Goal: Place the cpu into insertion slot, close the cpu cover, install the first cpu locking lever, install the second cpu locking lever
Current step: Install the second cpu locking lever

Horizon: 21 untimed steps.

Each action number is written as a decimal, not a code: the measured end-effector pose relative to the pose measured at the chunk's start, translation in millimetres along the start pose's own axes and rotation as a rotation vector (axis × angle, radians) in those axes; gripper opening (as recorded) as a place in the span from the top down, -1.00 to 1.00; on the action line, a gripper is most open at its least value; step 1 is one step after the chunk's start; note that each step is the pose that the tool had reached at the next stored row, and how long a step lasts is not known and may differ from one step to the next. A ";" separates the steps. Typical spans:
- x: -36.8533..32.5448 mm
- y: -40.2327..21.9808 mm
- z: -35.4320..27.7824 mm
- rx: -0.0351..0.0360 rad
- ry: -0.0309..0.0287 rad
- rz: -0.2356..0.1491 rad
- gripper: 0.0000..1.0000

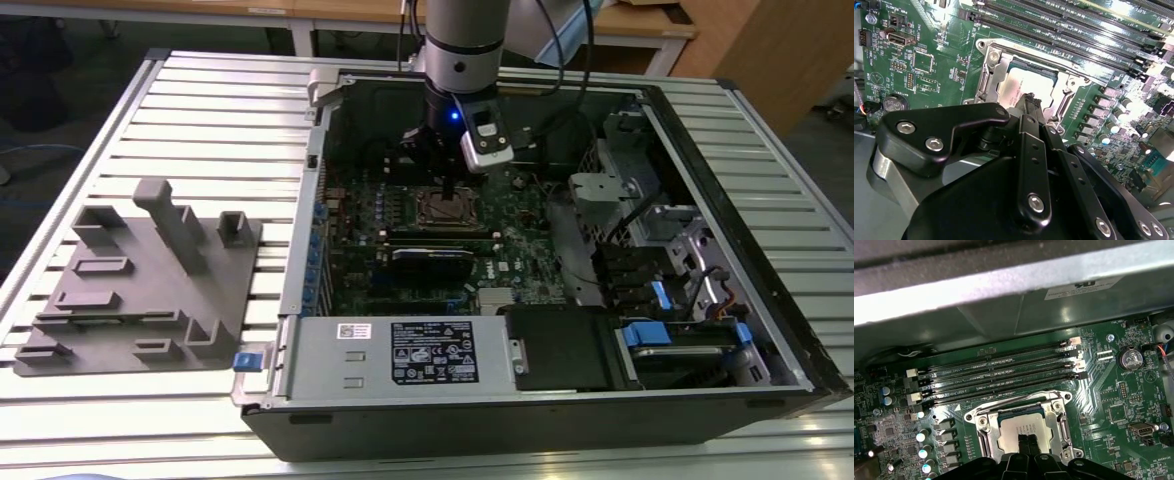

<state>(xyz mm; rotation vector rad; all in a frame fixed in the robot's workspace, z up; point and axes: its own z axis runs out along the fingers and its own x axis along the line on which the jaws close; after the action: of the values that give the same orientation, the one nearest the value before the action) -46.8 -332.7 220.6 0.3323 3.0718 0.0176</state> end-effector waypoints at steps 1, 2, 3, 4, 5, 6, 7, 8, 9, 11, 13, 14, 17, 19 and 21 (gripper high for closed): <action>0.0 0.0 -0.5 -0.0001 0.0000 0.000 0.79; 0.0 0.1 -0.7 -0.0006 -0.0002 0.000 0.79; -0.1 0.1 -1.3 -0.0004 -0.0001 0.000 0.79; -0.1 0.1 -1.8 -0.0004 -0.0001 0.000 0.79; -0.1 0.1 -2.2 -0.0005 -0.0001 0.000 0.79; -0.2 0.1 -2.4 -0.0006 -0.0003 0.000 0.79; -0.2 0.1 -2.7 -0.0006 -0.0003 0.000 0.79; -0.2 0.1 -3.5 -0.0003 -0.0001 0.000 0.79; -0.2 0.1 -4.5 -0.0002 -0.0001 0.000 0.79; -0.3 0.2 -6.8 -0.0004 -0.0001 0.000 0.79; -0.4 0.2 -8.7 -0.0003 0.0002 0.000 0.79; -0.5 0.2 -8.8 -0.0006 0.0002 0.000 0.79; -0.5 0.2 -8.8 -0.0005 0.0003 0.000 0.79; -0.5 0.2 -9.0 -0.0003 0.0006 0.000 0.79; -0.6 0.2 -12.5 -0.0001 0.0006 0.000 0.79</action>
<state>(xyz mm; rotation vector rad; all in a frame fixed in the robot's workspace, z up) -46.9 -332.7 233.2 0.3324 3.0723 0.0179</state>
